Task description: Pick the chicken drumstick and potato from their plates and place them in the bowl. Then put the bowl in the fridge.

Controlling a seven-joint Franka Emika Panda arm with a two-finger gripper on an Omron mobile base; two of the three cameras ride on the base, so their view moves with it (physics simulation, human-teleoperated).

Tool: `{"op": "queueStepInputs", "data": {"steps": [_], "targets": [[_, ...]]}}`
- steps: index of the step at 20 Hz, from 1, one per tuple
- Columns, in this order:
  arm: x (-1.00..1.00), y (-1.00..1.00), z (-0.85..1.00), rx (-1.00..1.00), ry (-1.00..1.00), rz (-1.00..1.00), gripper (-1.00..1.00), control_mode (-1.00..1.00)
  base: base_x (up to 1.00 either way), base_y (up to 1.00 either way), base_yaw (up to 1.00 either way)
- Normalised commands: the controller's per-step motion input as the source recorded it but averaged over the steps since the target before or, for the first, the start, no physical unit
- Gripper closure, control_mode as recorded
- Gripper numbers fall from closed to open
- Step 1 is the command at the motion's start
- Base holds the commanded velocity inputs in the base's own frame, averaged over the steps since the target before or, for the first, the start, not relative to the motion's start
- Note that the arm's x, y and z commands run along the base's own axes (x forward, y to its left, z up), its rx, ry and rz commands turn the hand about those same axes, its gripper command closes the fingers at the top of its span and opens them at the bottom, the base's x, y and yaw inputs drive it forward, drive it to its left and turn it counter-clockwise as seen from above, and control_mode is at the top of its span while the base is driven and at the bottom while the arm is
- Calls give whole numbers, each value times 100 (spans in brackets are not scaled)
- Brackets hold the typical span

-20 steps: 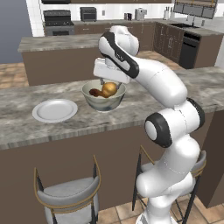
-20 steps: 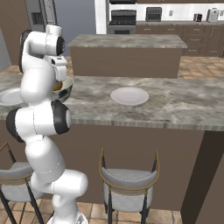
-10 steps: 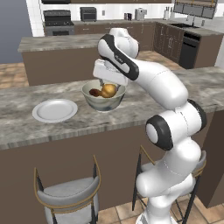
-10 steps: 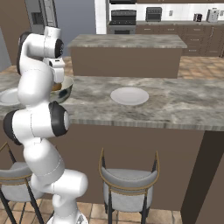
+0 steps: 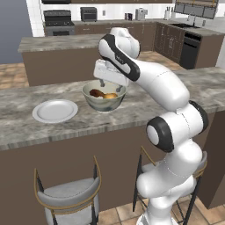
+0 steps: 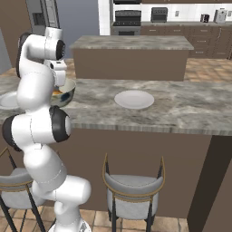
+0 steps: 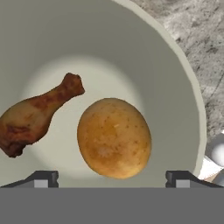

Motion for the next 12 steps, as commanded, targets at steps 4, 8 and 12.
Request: {"op": "queueStepInputs", "data": {"steps": [4, 8, 12], "targets": [[-5, 0, 15, 0, 0, 0, -100, -100, 0, 0, 0], [-1, 1, 27, 0, -1, 1, -100, -100, 0, 0, 0], [-23, 8, 36, 0, -7, 22, -100, -100, 0, 0, 0]]}}
